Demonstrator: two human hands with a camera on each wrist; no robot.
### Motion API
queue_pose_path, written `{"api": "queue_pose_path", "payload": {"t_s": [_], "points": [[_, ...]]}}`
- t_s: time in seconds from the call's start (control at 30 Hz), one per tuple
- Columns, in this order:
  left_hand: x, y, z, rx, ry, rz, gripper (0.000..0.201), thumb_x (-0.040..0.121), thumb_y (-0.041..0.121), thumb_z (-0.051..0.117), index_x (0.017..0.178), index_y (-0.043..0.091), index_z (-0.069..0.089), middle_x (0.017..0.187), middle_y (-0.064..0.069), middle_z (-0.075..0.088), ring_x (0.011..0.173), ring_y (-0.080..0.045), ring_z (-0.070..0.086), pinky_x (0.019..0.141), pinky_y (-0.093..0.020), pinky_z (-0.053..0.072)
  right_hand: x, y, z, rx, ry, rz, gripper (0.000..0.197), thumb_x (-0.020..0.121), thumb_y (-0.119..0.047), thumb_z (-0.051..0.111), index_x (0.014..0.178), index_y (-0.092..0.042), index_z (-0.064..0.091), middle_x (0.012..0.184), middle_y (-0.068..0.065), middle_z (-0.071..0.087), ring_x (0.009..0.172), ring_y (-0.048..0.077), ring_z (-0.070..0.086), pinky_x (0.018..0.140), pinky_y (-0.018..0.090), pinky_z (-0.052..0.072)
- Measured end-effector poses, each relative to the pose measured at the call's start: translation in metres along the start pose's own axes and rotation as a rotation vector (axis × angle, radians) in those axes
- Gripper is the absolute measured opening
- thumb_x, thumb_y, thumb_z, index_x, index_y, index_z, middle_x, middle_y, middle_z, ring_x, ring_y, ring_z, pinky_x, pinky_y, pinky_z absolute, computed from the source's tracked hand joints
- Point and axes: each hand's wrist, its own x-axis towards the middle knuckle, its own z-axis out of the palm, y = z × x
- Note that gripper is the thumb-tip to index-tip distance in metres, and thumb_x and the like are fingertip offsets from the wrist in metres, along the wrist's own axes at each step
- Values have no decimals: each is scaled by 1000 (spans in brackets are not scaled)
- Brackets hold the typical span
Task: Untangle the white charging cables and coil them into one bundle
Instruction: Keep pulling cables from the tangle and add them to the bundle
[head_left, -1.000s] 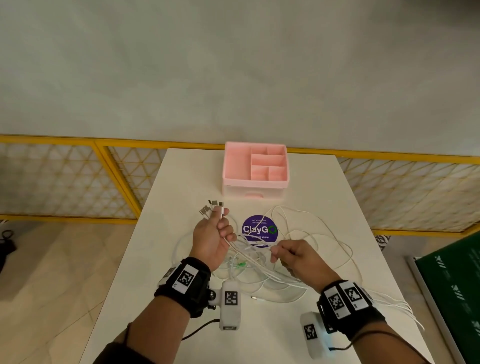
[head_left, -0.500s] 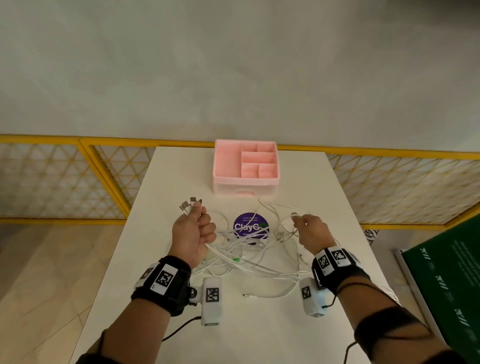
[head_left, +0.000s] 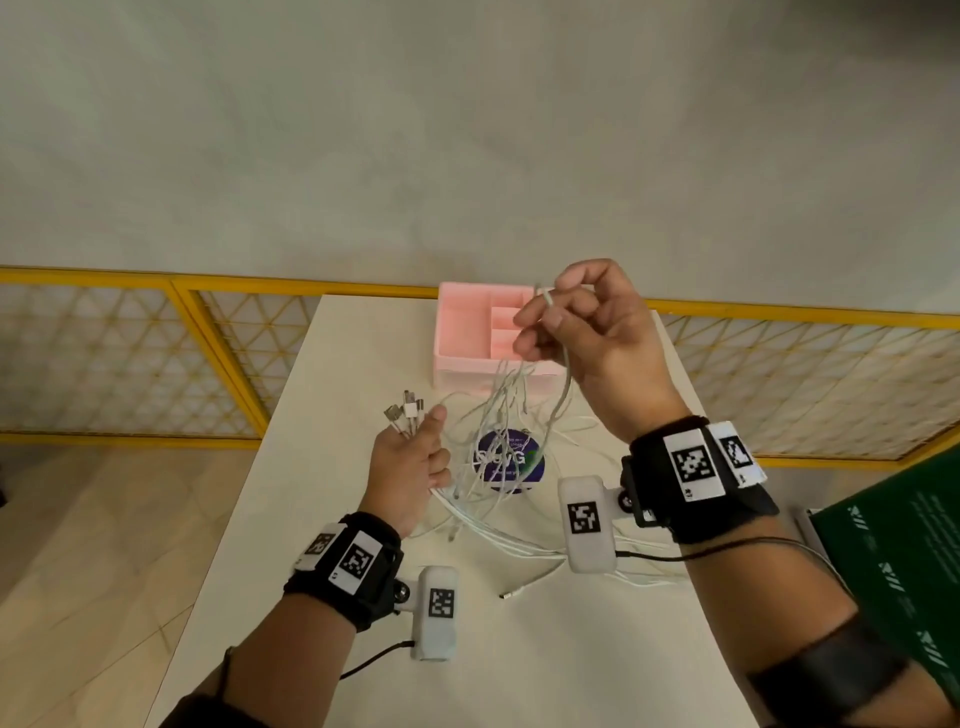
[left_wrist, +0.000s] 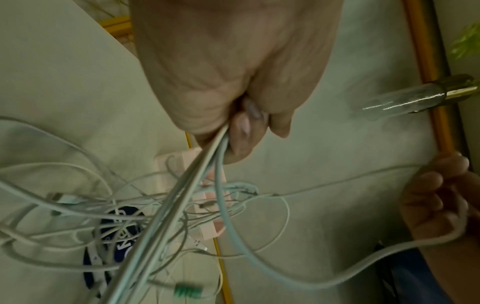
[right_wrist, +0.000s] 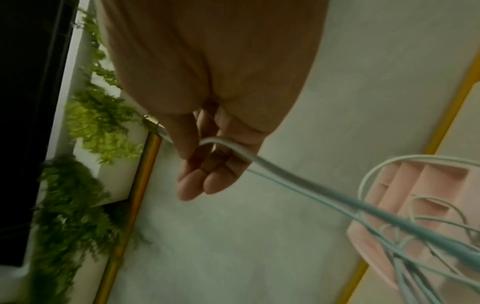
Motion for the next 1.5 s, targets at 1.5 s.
{"api": "queue_pose_path", "payload": {"t_s": [1.5], "points": [[3,-24,10,333,-145,263,14,96,10,64,103,11,76,47,12,44,42,-8,29,43,-20,28,-46,70,-2,-759,-209,467,22,96,-19,60,77,-10,68,51,-12,50,53,17,53,55,27,40]]}}
